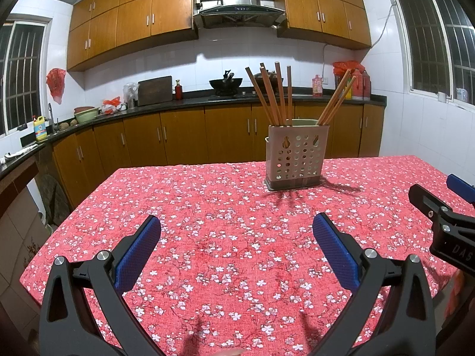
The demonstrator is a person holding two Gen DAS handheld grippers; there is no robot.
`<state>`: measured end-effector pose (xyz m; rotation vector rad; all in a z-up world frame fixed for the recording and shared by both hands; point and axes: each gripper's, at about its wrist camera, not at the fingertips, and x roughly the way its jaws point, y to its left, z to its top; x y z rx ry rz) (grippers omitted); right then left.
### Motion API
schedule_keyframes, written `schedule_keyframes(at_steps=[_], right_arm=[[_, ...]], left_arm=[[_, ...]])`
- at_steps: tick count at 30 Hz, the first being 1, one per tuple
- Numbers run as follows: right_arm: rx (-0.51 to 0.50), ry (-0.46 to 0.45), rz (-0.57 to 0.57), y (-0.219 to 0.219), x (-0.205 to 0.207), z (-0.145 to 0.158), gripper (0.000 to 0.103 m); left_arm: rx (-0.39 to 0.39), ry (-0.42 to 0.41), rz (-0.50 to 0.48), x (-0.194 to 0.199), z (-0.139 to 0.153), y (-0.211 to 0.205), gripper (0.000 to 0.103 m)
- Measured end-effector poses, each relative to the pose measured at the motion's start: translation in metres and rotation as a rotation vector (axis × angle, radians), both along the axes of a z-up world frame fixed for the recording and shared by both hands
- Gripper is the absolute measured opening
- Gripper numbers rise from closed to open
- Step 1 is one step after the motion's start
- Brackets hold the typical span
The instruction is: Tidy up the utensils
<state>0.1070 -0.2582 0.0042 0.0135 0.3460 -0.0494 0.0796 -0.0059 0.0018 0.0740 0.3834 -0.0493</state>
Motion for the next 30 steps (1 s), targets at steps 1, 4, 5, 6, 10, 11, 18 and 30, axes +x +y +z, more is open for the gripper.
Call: schedule_keyframes(at_steps=[1,4,5,6,10,11,18,30], right_arm=[[0.000,0.000,0.000,0.0002,0.0000,0.0000,0.099],[0.000,0.000,0.000,0.0002,0.0000,0.0001,0.099],[0.000,0.000,0.000,0.0002,0.0000,0.0001,0.099],[0.000,0.000,0.000,0.0013,-0.0002,-0.0001,0.099],[0.000,0.000,0.000,0.0005,0.0000,0.0002,0.099],[0.000,0.000,0.000,0.0009,-0.0001,0.0002,0.099],[0.001,0.000,-0.001,-0.0001,0.0000,0.0003,0.099],[0.002,0.000,-0.001,-0.0004,0.0000,0.0007,0.099]], left_arm=[[0.000,0.000,0.000,0.0000,0.0000,-0.0001,0.101],[0.001,0.000,0.000,-0.0006,-0.0002,-0.0013,0.101],[0.000,0.000,0.000,-0.0003,0.0000,-0.0009,0.101],[0.001,0.000,0.000,-0.0004,-0.0001,-0.0013,0.101],[-0.001,0.001,0.001,-0.0003,0.0001,-0.0011,0.101],[0.000,0.001,0.001,0.0000,0.0002,-0.0005,0.101],[0.000,0.002,0.000,0.0005,0.0003,-0.0002,0.101],[0.012,-0.013,0.005,-0.0008,0.0020,-0.0024,0.101]])
